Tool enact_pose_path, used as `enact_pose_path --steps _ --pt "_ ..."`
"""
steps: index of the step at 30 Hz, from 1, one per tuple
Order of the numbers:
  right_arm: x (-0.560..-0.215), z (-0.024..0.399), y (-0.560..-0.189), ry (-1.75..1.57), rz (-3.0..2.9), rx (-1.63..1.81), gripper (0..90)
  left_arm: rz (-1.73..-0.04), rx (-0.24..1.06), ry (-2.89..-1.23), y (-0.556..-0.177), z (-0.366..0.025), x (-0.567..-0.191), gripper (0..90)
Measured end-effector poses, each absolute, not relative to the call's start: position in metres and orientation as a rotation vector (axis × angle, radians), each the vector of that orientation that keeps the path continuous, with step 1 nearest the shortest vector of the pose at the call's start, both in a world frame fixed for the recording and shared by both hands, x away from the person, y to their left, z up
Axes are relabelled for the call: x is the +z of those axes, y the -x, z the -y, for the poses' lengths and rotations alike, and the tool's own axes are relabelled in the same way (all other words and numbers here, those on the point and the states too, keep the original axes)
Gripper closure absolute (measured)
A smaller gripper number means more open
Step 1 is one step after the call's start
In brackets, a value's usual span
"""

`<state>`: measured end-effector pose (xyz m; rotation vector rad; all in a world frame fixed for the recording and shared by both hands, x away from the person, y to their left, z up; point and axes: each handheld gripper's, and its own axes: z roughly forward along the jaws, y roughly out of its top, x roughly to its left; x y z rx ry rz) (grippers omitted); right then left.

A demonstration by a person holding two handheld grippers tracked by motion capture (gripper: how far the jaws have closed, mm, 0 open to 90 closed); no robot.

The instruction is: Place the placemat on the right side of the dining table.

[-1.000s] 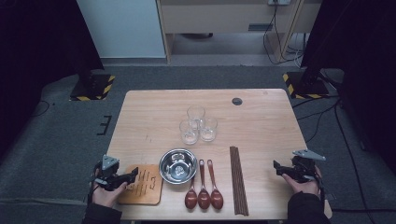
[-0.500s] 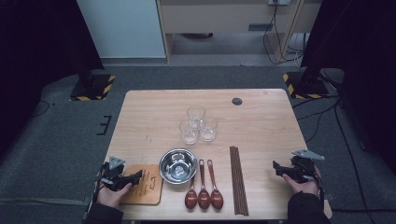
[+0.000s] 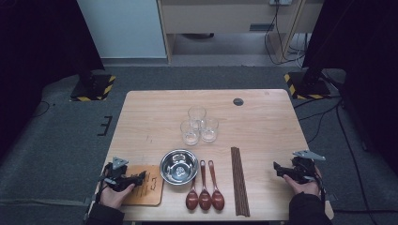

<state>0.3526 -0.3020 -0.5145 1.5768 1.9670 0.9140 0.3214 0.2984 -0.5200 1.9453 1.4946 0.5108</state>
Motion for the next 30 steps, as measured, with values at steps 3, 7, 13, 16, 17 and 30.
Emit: enact_pose_path --steps 3,7,13,16,17,30 --pt "-0.5148 0.3016 -0.3529 -1.572 -1.973 0.914 8.7 -1.498 0.508 -1.942 -0.3219 -0.2982 -0.5207 12.4" --pt "-0.515 0.3017 -0.353 -1.575 -1.974 0.915 8.7 -1.503 0.5 -1.944 -0.3224 -0.2982 -0.5221 12.0" --pt "-0.5149 0.3014 -0.353 -1.575 -1.979 0.919 8.7 -1.527 0.468 -1.91 -0.3226 -0.3006 -0.5246 11.8" --pt "-0.5146 0.3009 -0.3531 -1.576 -1.976 0.923 8.7 -1.535 0.461 -1.903 -0.3226 -0.3013 -0.5251 11.7" --pt "-0.5145 0.3007 -0.3531 -1.577 -1.976 0.925 8.7 -1.535 0.461 -1.901 -0.3225 -0.3012 -0.5252 11.4" --pt "-0.5144 0.2997 -0.3538 -1.571 -1.985 0.931 8.9 -1.534 0.471 -1.886 -0.3216 -0.3027 -0.5267 11.7"
